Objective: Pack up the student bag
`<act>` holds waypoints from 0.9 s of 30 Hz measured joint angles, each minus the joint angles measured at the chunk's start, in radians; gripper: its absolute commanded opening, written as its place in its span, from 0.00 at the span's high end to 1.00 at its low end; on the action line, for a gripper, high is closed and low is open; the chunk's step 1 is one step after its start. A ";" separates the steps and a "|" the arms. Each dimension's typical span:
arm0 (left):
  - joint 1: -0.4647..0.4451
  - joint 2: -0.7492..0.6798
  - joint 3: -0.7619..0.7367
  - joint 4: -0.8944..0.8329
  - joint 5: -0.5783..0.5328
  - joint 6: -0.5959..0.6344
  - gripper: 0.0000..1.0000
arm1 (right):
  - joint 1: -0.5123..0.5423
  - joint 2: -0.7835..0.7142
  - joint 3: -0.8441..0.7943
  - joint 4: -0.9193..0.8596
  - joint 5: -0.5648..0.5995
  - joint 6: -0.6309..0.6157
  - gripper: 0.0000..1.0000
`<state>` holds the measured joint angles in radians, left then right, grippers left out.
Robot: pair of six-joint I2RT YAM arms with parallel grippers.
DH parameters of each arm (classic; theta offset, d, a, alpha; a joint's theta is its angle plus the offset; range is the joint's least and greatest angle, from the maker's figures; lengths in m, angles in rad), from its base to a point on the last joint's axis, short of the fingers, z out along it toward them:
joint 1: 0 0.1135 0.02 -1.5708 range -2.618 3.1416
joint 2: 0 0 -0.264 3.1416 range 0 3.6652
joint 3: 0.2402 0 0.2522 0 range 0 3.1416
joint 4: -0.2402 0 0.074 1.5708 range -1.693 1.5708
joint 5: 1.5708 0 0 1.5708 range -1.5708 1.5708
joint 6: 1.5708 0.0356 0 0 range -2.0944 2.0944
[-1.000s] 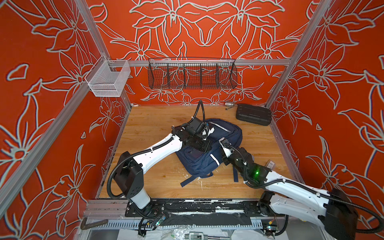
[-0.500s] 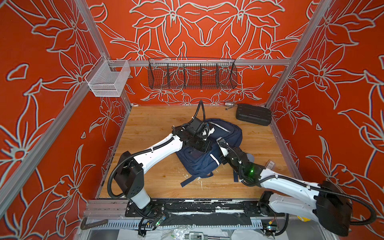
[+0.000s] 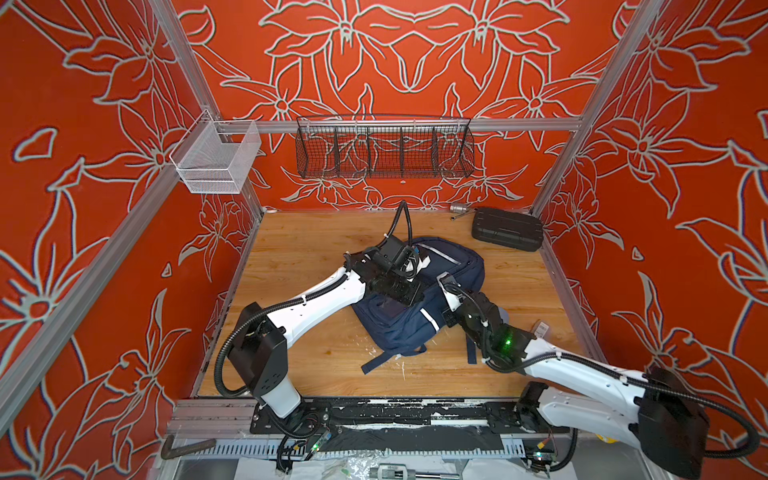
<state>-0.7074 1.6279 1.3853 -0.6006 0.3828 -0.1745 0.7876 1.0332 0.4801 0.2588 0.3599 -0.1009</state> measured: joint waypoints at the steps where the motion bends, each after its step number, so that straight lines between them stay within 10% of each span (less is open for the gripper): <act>1: 0.000 -0.002 -0.001 -0.002 -0.002 0.005 1.00 | -0.006 -0.008 -0.003 -0.004 -0.016 0.001 1.00; 27: 0.264 -0.168 -0.142 -0.162 -0.139 0.319 1.00 | -0.118 0.049 0.126 -0.214 -0.237 0.058 1.00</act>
<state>-0.4438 1.4601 1.2430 -0.7628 0.2440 0.1444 0.6697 1.0821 0.6056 0.0444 0.1234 -0.0433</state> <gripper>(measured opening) 0.066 0.080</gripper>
